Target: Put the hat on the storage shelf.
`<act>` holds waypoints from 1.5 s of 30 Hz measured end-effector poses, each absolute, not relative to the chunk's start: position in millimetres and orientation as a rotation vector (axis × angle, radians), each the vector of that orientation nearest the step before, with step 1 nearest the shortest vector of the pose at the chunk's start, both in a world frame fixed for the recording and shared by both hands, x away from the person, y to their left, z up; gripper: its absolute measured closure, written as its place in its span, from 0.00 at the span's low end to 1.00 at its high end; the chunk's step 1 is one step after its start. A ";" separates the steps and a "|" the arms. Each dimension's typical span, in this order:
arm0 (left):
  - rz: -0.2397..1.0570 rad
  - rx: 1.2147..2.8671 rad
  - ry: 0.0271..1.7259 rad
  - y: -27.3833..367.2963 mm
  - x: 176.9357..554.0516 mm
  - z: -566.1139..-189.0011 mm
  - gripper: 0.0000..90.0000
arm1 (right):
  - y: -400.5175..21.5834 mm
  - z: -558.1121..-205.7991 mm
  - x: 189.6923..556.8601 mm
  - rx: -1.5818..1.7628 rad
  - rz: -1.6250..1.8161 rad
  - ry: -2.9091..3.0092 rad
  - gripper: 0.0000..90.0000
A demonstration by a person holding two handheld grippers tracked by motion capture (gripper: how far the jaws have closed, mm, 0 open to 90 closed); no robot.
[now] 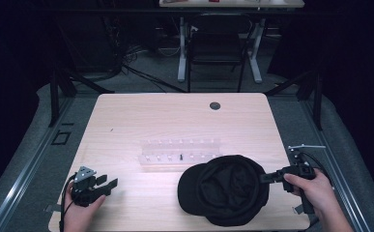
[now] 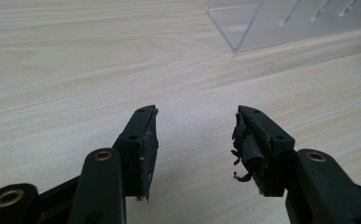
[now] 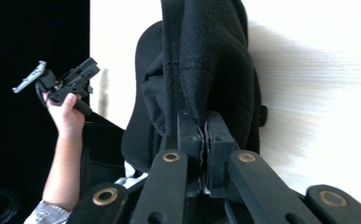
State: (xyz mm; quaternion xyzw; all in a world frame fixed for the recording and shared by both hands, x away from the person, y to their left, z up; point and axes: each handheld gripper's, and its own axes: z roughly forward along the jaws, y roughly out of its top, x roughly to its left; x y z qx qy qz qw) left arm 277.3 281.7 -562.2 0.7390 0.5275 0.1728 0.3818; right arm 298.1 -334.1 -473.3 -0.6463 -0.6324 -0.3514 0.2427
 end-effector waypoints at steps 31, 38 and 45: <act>0.446 1.883 1.344 281.7 277.4 -562.1 0.55 | -308.3 -423.9 304.6 -1.549 -1.169 -1.643 0.98; 0.444 1.885 1.345 281.7 277.4 -562.2 0.55 | -303.6 -411.1 307.9 -1.497 -1.214 -1.605 0.98; 0.442 1.884 1.346 281.7 277.8 -562.7 0.55 | -301.0 -396.8 311.5 -1.489 -1.244 -1.616 0.98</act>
